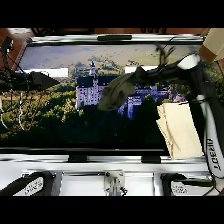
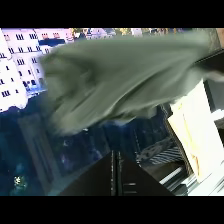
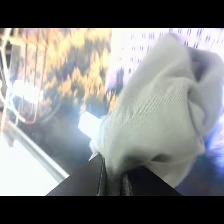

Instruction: Fold the shirts.

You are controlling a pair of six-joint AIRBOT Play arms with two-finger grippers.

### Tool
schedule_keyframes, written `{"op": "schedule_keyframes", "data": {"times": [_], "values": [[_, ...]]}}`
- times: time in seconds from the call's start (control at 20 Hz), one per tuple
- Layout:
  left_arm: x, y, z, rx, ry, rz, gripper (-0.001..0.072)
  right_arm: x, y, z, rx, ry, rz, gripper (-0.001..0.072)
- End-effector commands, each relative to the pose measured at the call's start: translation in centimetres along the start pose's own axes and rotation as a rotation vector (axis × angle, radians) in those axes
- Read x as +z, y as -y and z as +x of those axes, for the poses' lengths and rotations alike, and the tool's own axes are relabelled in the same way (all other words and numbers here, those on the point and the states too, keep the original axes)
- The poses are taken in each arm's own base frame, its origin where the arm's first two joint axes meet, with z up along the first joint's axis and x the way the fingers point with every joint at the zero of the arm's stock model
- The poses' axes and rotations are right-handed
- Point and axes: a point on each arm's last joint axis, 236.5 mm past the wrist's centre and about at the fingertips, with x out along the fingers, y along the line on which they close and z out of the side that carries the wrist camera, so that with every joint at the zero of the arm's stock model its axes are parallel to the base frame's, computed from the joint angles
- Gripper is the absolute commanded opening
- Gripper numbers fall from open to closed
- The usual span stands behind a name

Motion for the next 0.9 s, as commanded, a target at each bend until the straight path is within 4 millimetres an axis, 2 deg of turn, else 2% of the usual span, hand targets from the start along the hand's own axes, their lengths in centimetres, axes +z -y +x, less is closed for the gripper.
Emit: {"op": "schedule_keyframes", "data": {"times": [0.0, 0.1, 0.3, 0.5, 0.65, 0.85], "values": [[0.0, 0.1, 0.0, -0.002, 0.0, 0.0, 0.0031, 2.0, 1.3, -7.8, -0.182, 0.07, -0.036, 0.0071], [0.0, 0.1, 0.0, -0.002, 0.0, 0.0, 0.0031, 1.7, 4.3, -11.2, -0.282, 0.08, 0.001, 0.0071], [-0.1, 0.1, 0.0, -0.004, -0.003, 0.0, 0.0031, 1.9, 10.4, -16.6, -0.416, 0.133, 0.106, 0.0071], [-0.2, 0.2, 0.0, -0.006, -0.01, 0.0, 0.0031, 2.3, 15.1, -21.1, -0.544, 0.217, 0.186, 0.0071], [-0.2, 0.2, 0.0, -0.006, -0.009, 0.0, 0.0031, 0.8, 16.3, -22.3, -0.573, 0.186, 0.252, 0.0071], [-0.2, 0.2, 0.0, -0.006, -0.009, 0.001, 0.0031, -4.4, 17.4, -23.2, -0.665, -0.003, 0.351, 0.0071]]}}
